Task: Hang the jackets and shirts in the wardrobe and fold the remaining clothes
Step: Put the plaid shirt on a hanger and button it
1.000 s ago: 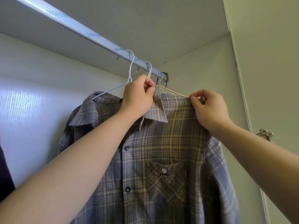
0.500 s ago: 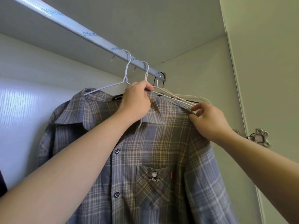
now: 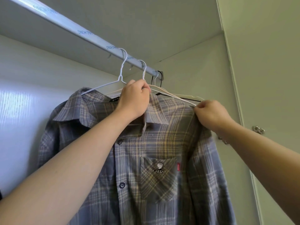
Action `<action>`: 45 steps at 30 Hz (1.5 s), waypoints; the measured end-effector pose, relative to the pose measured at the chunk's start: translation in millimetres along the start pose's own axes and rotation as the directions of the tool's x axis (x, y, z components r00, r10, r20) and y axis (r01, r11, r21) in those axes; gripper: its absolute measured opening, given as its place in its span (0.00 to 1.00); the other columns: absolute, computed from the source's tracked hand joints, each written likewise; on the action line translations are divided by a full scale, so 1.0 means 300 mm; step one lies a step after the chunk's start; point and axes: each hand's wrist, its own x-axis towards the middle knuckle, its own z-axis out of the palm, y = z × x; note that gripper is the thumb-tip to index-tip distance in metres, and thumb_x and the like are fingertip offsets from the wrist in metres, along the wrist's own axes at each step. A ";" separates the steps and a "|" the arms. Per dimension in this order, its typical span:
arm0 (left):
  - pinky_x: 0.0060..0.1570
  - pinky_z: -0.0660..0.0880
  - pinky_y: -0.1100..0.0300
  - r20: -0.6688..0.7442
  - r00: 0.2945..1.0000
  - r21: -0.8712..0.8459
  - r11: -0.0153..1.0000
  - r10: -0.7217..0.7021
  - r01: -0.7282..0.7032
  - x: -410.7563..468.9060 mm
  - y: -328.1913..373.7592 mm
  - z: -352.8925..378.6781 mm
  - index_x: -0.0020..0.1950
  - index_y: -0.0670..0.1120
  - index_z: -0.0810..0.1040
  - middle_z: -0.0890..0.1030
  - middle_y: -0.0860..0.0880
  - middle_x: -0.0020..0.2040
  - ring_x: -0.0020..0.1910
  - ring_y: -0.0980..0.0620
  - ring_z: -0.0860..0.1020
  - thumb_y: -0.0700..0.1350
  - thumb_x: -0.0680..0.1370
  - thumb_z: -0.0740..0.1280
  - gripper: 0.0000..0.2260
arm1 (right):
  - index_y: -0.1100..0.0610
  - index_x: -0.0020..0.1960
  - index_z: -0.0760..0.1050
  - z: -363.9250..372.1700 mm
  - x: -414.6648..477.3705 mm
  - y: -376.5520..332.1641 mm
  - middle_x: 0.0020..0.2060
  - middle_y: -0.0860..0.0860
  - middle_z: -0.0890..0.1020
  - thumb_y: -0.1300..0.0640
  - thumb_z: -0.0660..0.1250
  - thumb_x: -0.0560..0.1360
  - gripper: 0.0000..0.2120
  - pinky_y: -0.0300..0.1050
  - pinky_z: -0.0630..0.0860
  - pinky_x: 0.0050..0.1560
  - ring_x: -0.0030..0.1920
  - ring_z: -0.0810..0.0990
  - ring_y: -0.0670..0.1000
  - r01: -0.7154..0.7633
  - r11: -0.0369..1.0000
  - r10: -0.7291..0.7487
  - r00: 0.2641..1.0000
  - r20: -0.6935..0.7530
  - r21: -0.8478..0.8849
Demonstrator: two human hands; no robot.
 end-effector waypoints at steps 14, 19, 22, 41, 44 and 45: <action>0.50 0.66 0.62 0.015 0.999 0.001 0.999 0.038 -0.038 -0.007 -0.014 0.014 0.39 0.53 0.78 0.74 0.53 0.45 0.45 0.56 0.73 0.49 0.80 0.68 0.10 | 0.53 0.58 0.79 0.023 -0.020 -0.127 0.50 0.49 0.80 0.34 0.51 0.80 0.28 0.45 0.76 0.51 0.48 0.78 0.49 -0.273 0.908 0.151 0.921 0.359 0.317; 0.36 0.67 0.78 -0.051 0.999 -0.106 0.994 -0.017 0.011 -0.001 -0.019 0.008 0.46 0.52 0.84 0.81 0.59 0.42 0.40 0.67 0.77 0.42 0.79 0.69 0.06 | 0.50 0.66 0.78 0.037 -0.023 -0.117 0.54 0.49 0.77 0.34 0.48 0.82 0.29 0.46 0.66 0.56 0.53 0.73 0.51 -0.112 0.968 0.040 0.952 0.303 0.226; 0.36 0.67 0.81 -0.063 0.998 -0.162 0.987 -0.015 0.005 -0.001 -0.023 0.003 0.48 0.53 0.85 0.80 0.62 0.42 0.40 0.75 0.75 0.41 0.79 0.70 0.07 | 0.52 0.52 0.75 0.047 -0.027 -0.102 0.49 0.49 0.78 0.37 0.50 0.83 0.22 0.49 0.70 0.52 0.55 0.76 0.55 0.009 0.987 -0.036 0.985 0.167 0.159; 0.55 0.71 0.61 -0.106 0.981 0.089 0.984 0.161 -0.152 -0.022 -0.030 0.045 0.60 0.46 0.81 0.80 0.49 0.58 0.52 0.55 0.74 0.41 0.84 0.58 0.13 | 0.54 0.63 0.73 0.157 -0.093 -0.204 0.58 0.56 0.78 0.48 0.51 0.85 0.17 0.56 0.65 0.58 0.60 0.72 0.61 0.299 0.893 -0.366 0.918 -0.152 -0.337; 0.53 0.76 0.55 -0.167 0.955 0.111 0.967 0.245 -0.229 -0.029 -0.034 0.001 0.60 0.45 0.81 0.82 0.48 0.54 0.50 0.52 0.77 0.42 0.84 0.58 0.12 | 0.55 0.57 0.73 0.166 -0.065 -0.240 0.54 0.57 0.77 0.54 0.55 0.81 0.11 0.55 0.64 0.56 0.58 0.72 0.61 0.348 0.872 -0.383 0.923 -0.037 -0.344; 0.50 0.75 0.59 -0.234 0.925 0.115 0.954 0.298 -0.278 -0.038 -0.044 -0.020 0.58 0.44 0.81 0.81 0.48 0.54 0.49 0.53 0.77 0.41 0.84 0.59 0.11 | 0.55 0.57 0.72 0.167 -0.061 -0.239 0.53 0.57 0.76 0.56 0.57 0.80 0.09 0.56 0.65 0.56 0.58 0.72 0.62 0.335 0.872 -0.363 0.932 -0.013 -0.357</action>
